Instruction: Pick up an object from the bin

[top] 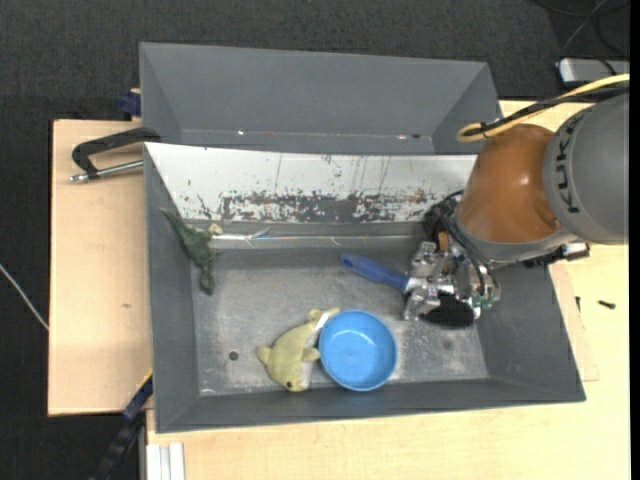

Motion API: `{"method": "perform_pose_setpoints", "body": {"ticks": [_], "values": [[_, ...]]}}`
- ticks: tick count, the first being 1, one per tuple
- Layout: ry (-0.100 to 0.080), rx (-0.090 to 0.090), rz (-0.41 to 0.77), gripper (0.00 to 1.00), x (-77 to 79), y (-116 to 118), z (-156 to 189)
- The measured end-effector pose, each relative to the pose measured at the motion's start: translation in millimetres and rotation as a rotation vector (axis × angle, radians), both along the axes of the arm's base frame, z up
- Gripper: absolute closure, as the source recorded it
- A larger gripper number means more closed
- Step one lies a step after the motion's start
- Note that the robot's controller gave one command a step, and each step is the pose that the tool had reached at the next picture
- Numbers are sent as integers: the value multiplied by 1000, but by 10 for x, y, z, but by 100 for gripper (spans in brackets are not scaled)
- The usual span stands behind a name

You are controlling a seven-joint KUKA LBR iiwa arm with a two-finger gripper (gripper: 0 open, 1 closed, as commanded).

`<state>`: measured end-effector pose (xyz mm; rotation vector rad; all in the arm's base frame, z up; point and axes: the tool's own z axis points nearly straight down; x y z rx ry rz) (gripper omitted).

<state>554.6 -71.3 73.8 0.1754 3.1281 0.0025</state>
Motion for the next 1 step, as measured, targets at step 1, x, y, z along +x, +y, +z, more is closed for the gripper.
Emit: {"method": "perform_pose_setpoints", "body": {"ticks": [1], "values": [[-4, -3, 24, 100, -15, -49, 1263]]}}
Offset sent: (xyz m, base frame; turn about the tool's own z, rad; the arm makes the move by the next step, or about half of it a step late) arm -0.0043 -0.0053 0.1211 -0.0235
